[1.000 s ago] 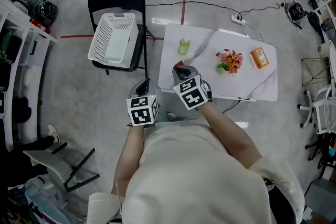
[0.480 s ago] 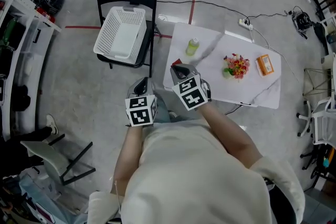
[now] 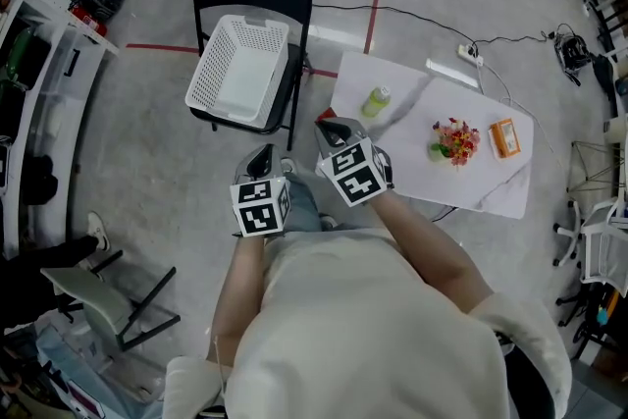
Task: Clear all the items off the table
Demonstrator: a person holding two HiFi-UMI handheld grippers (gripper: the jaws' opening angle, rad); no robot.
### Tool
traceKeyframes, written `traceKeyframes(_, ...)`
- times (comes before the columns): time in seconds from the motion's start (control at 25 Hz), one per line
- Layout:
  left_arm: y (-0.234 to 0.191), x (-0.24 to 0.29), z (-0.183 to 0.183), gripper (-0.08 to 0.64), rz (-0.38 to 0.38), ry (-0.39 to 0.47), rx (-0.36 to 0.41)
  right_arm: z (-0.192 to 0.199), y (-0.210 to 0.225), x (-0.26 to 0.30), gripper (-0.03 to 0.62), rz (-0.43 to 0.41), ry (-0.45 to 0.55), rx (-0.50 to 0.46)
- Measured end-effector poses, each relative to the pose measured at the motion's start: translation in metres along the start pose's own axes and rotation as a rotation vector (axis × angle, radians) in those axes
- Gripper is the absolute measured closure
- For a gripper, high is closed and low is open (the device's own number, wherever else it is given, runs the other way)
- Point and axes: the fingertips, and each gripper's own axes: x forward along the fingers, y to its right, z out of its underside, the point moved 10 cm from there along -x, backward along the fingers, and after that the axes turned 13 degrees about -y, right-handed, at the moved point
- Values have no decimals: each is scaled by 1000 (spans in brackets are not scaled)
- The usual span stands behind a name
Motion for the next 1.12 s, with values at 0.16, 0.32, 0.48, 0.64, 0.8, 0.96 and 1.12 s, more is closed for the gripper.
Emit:
traceKeyframes(0.16, -18, 10, -14, 552, -7, -5, -26, -21, 4, 16, 578, -12, -7, -14)
traceKeyframes(0.32, -36, 20, -28, 552, -14, -15, -45, -41, 8, 32, 578, -27, -12, -19)
traceKeyframes(0.48, -54, 28, -41, 552, -17, -23, -63, -61, 10, 48, 578, -40, -19, -22)
traceKeyframes(0.64, -74, 37, -54, 552, -20, -33, -77, -83, 10, 66, 578, -52, -22, -27)
traceKeyframes(0.8, -94, 45, -64, 552, -24, -38, -96, -101, 7, 86, 578, -66, -39, -36)
traceKeyframes(0.96, -115, 55, -75, 552, -28, -45, -112, -119, 2, 106, 578, -84, -54, -47)
traceKeyframes(1.12, -137, 66, -84, 552, -34, -56, -128, -136, -2, 129, 578, -110, -71, -62)
